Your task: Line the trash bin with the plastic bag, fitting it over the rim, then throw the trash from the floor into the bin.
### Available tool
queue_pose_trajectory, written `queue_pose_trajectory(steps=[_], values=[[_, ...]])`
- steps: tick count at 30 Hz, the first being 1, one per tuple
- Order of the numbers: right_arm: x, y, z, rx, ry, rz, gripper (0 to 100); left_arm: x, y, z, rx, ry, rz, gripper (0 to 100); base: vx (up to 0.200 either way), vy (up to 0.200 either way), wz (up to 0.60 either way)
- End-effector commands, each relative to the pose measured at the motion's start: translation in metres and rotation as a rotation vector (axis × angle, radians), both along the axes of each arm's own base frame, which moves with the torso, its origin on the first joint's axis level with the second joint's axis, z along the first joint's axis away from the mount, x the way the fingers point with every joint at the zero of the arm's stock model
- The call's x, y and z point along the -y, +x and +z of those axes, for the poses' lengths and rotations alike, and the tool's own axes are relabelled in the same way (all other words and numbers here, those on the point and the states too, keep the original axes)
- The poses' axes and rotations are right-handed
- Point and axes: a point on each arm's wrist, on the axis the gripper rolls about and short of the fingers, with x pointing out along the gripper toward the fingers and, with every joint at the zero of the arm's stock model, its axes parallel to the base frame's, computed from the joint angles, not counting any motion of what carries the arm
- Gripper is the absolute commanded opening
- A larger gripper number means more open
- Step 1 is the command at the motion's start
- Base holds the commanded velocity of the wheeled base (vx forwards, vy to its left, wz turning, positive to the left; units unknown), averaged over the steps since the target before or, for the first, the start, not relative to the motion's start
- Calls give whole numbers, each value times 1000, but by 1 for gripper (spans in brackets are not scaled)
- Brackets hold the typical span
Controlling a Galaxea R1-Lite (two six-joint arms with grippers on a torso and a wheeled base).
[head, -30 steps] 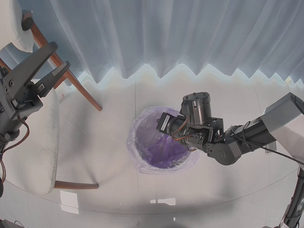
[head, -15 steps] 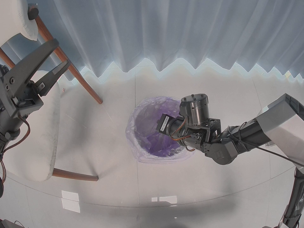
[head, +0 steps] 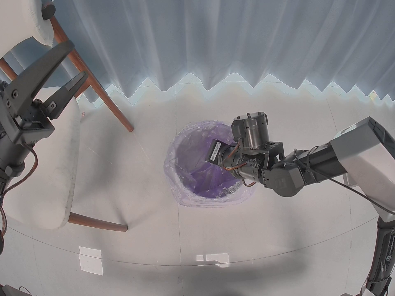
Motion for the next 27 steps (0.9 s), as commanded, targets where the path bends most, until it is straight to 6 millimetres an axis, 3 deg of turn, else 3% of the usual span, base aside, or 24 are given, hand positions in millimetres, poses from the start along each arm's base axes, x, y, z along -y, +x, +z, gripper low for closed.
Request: queue_pose_trajectory(steps=[1, 11, 27], values=[[-4, 14, 7, 16, -40, 2, 0, 0, -1, 0, 0, 3, -8, 100, -200, 0, 0], [-12, 39, -20, 66, -191, -19, 0, 1, 0, -4, -14, 12, -11, 100, -40, 0, 0], [-7, 39, -23, 92, -314, -77, 0, 2, -3, -10, -16, 38, -47, 100, 0, 0, 0]])
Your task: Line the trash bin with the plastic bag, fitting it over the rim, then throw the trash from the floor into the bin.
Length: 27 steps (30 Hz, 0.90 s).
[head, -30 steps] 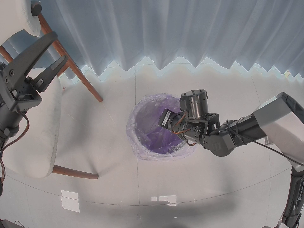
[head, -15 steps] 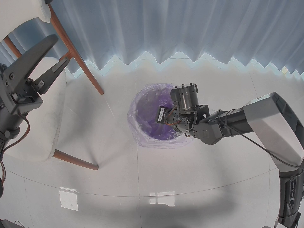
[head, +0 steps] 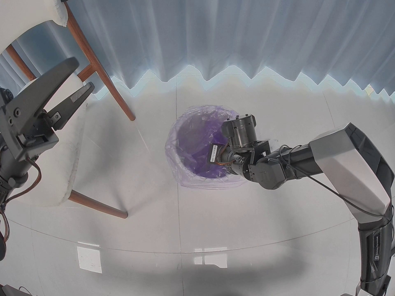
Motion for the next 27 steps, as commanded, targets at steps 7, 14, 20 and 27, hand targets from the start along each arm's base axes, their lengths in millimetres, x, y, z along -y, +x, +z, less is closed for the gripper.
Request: queue_pose_trajectory(steps=[7, 14, 20, 27], values=[[10, -4, -6, -91, -98, -34, 0, 0, 0, 0, -1, 0, -1, 100, 0, 0, 0], [21, -13, -6, -137, -140, -36, 0, 1, -1, -1, -1, 0, -10, 100, 0, 0, 0], [18, -7, 13, -69, -92, -38, 0, 2, -2, -2, -3, 2, -14, 100, 0, 0, 0], [4, 11, 30, 49, -16, -37, 0, 2, -2, -2, -3, 2, -14, 100, 0, 0, 0]])
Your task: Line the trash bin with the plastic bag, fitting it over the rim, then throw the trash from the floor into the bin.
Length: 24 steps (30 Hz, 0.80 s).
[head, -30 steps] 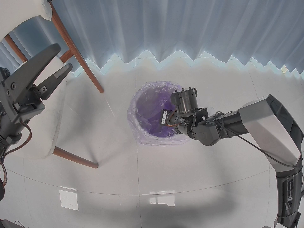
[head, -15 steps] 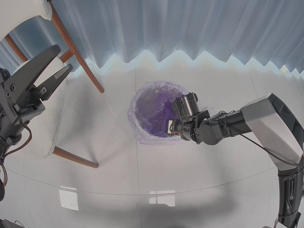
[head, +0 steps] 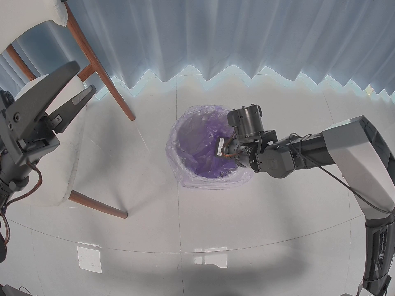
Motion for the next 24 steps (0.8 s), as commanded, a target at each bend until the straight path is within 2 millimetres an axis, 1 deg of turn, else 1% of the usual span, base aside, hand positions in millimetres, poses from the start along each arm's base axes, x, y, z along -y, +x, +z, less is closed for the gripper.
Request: queue_pose_trajectory(steps=[1, 3, 6, 10, 14, 15, 21, 24], values=[[-9, 16, 2, 65, 30, 0, 0, 0, 0, 0, 0, -1, 0, 100, 0, 0, 0], [-10, 21, -6, 65, 2, -20, 0, 0, 0, 0, 0, -1, 0, 100, 0, 0, 0], [-5, 29, -11, 81, -38, -43, 0, 0, 0, 0, 0, -1, 0, 100, 0, 0, 0], [2, 35, -8, 96, -54, -56, 0, 0, 0, 0, -1, 0, 0, 100, 0, 0, 0], [5, 37, -8, 98, -73, -65, 0, 0, 0, 0, -1, 0, 0, 100, 0, 0, 0], [11, 40, -10, 97, -95, -82, 0, 0, 0, 0, -1, 0, 0, 100, 0, 0, 0], [18, 42, -8, 101, -116, -105, 0, 0, 0, 0, -2, 1, 0, 100, 0, 0, 0], [18, 42, -9, 101, -119, -107, 0, 0, 0, 1, 2, -3, -1, 100, 0, 0, 0]])
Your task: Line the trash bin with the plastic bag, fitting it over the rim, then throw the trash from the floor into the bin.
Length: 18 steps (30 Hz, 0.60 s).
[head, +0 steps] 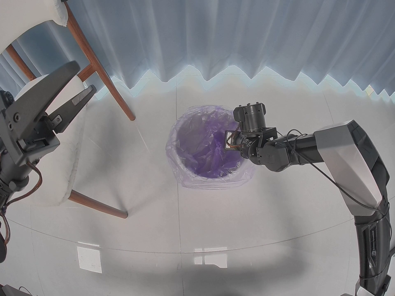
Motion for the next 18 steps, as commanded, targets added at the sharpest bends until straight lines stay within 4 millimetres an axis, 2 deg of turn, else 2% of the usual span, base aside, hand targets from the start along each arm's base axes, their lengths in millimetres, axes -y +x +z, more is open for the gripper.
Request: queue_pose_trajectory(steps=[1, 5, 9, 12, 13, 15, 16, 18], values=[[2, 1, -1, -1, -2, -5, 0, 0, 0, 1, 6, -2, 0, 100, 0, 0, 0], [-6, -4, 3, 12, 25, 8, 0, 0, -1, 1, 8, -4, 1, 100, 0, 0, 0], [-25, -18, 18, 56, 101, 40, 0, -2, -4, 3, 17, -9, 0, 100, 0, 0, 0], [-42, -37, 34, 75, 180, 71, 0, -2, -3, 2, 12, -6, 9, 100, 0, 0, 0], [-45, -40, 36, 75, 194, 75, 0, -2, -3, 1, 12, -5, 10, 100, 0, 0, 0], [-52, -58, 55, 82, 286, 87, 0, -1, -1, 0, 11, 2, 15, 100, 0, 0, 0], [-53, -60, 56, 79, 294, 88, 0, -1, -1, 0, 11, 2, 16, 100, 0, 0, 0], [-53, -83, 80, 78, 404, 92, 0, -1, -1, 2, 17, 0, 7, 100, 0, 0, 0]])
